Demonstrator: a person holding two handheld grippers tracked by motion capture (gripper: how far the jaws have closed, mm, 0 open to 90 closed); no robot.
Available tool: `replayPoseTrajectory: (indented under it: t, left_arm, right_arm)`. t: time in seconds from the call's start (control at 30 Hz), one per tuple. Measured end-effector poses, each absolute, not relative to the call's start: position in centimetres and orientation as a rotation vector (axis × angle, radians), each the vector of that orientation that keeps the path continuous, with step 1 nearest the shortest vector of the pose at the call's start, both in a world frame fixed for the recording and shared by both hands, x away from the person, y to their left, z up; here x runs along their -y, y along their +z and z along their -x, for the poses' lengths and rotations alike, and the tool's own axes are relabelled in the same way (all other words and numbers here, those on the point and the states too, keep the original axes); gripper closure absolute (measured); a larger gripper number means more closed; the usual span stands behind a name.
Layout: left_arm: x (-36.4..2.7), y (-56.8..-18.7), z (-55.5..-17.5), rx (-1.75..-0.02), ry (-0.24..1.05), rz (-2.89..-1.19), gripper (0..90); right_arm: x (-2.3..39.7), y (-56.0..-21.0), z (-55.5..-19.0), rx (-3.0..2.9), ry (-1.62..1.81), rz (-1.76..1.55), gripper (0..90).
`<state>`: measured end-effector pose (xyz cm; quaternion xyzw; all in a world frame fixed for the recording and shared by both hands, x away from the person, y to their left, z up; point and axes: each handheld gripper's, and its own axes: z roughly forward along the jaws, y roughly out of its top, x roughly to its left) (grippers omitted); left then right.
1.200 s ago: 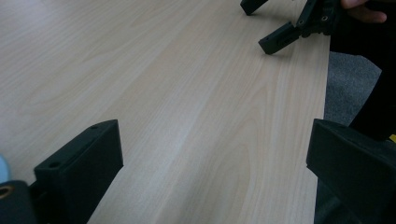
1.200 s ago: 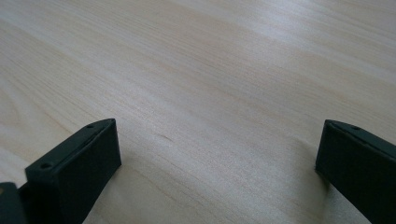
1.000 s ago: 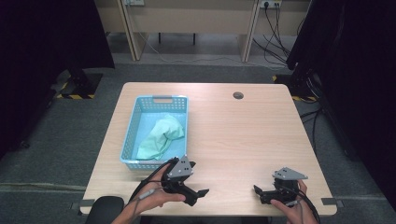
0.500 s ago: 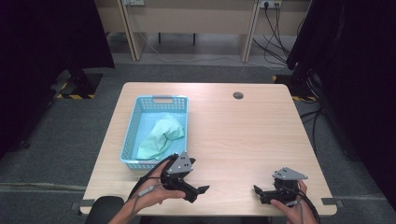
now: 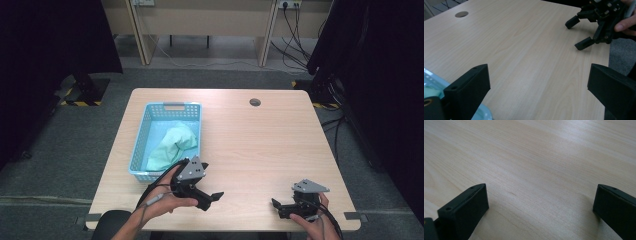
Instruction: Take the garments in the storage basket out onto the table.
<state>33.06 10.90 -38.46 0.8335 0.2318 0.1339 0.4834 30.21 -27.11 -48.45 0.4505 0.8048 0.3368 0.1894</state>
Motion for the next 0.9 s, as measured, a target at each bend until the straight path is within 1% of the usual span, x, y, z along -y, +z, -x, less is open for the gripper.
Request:
replayPoseTrajectory:
  t: [0.23, 0.9]
  left_arm:
    - [-11.7, -37.7, -33.5, -0.58, 0.344, -2.012, 3.7]
    - [-13.7, -37.4, -35.9, -0.671, 0.368, -1.983, 4.0]
  right_arm:
    - [27.1, -48.4, -30.2, -2.263, 0.946, -1.267, 0.2]
    - [27.1, -48.4, -30.2, -2.263, 0.947, -1.267, 0.2]
